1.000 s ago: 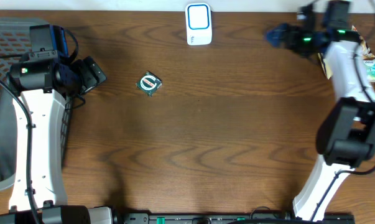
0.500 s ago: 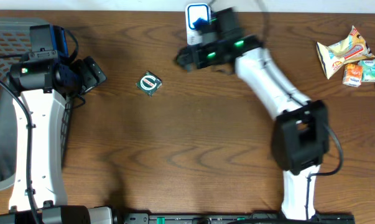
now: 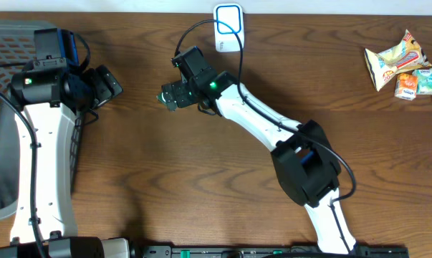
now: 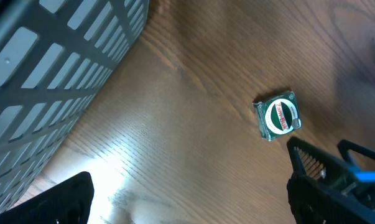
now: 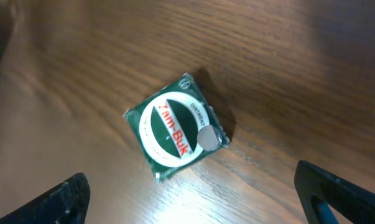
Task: Scan the item barcode
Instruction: 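Move the right gripper left to the green Zam-Buk tin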
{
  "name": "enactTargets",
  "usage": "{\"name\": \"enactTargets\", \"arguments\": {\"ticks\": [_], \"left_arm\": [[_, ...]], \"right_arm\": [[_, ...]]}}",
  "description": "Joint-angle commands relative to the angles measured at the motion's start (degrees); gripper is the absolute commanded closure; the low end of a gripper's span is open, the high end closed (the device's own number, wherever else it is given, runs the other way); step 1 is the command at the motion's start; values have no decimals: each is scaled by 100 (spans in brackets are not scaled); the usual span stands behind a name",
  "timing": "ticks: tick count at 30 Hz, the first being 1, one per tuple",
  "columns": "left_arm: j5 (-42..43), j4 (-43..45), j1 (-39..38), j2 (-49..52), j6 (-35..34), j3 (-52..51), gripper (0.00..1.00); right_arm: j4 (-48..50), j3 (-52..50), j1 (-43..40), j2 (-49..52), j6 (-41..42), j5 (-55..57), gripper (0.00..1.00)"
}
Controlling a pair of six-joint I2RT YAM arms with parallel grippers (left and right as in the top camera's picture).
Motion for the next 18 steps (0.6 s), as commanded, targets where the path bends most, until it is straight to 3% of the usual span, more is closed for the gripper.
{"name": "enactTargets", "arguments": {"ticks": [1, 6, 14, 18], "left_arm": [[-33, -13, 9, -2, -52, 42, 2], [-33, -13, 9, -2, -52, 42, 2], [-33, -13, 9, -2, -52, 42, 2], [-33, -13, 9, -2, -52, 42, 2]], "right_arm": [[168, 26, 131, 284, 1080, 212, 1], [734, 26, 308, 570, 863, 289, 1], [1156, 26, 289, 614, -1825, 984, 1], [1104, 26, 173, 616, -2277, 909, 1]]}}
